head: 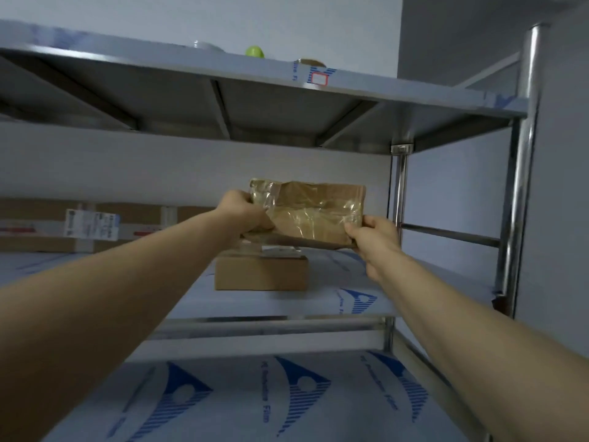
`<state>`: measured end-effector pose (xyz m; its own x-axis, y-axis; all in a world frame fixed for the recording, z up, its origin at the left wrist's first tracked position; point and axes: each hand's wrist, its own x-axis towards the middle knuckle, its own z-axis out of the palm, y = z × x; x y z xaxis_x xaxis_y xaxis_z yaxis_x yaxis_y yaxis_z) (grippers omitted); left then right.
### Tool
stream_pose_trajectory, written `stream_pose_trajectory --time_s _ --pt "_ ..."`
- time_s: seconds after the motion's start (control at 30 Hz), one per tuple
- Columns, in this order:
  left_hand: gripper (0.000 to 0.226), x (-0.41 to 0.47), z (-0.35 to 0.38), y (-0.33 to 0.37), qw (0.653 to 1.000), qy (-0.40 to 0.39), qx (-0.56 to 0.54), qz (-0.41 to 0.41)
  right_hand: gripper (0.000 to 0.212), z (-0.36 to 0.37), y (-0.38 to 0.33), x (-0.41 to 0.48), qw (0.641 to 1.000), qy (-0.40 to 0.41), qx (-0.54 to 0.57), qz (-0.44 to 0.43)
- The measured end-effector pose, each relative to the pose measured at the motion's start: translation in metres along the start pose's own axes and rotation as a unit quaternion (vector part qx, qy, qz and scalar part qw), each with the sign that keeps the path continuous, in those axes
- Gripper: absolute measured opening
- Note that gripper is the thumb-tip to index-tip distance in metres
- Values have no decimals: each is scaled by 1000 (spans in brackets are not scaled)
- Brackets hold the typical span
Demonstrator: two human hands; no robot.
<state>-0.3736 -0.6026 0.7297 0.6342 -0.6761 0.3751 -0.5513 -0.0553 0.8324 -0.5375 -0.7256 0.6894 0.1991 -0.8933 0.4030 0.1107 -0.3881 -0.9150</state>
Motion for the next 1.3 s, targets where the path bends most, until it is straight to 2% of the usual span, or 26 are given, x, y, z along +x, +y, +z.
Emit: stream_pose_trajectory --time_s 0.1,0.17,0.23,0.33,0.43,0.57,0.67,0.83,0.9,0.97,1.0,1.07,1.13,1.3 --pt "33 -38 -22 -2 1000 20 1 -12 11 3 -3 -26 999 -23 23 -9" --pt "32 -66 -40 -6 999 30 -4 -23 27 11 -4 -43 999 -36 28 -19" --pt "24 -93 -63 -13 998 35 -25 -35 32 27 -8 -61 997 -57 35 -28" --pt "4 -132 -109 -29 987 66 -134 -63 38 62 -18 -99 992 -106 57 -36" --pt "20 -165 -162 -56 958 135 -236 -91 39 102 -27 -144 982 -165 77 -44" --pt "49 -203 -233 -109 930 268 -198 -153 33 164 -29 -211 959 -268 74 -45" --pt "53 -239 -288 -151 907 335 -187 -176 29 221 -24 -267 938 -336 83 -36" --pt "34 -317 -392 -235 881 404 -141 -204 42 333 -12 -377 884 -454 113 4" --pt "24 -352 -435 -270 866 435 -117 -217 42 378 -10 -427 853 -501 136 56" --pt "18 -388 -478 -304 848 461 -103 -240 23 421 -9 -480 818 -530 177 137" --pt "15 -405 -497 -320 839 471 -99 -254 21 440 -8 -505 802 -537 193 177" --pt "12 -435 -530 -351 830 476 -80 -281 30 476 -2 -549 780 -561 176 214" --pt "10 -457 -558 -380 822 478 -72 -301 38 510 3 -587 765 -590 144 215" --pt "7 -488 -614 -446 788 506 -66 -343 28 600 21 -656 738 -627 87 233"
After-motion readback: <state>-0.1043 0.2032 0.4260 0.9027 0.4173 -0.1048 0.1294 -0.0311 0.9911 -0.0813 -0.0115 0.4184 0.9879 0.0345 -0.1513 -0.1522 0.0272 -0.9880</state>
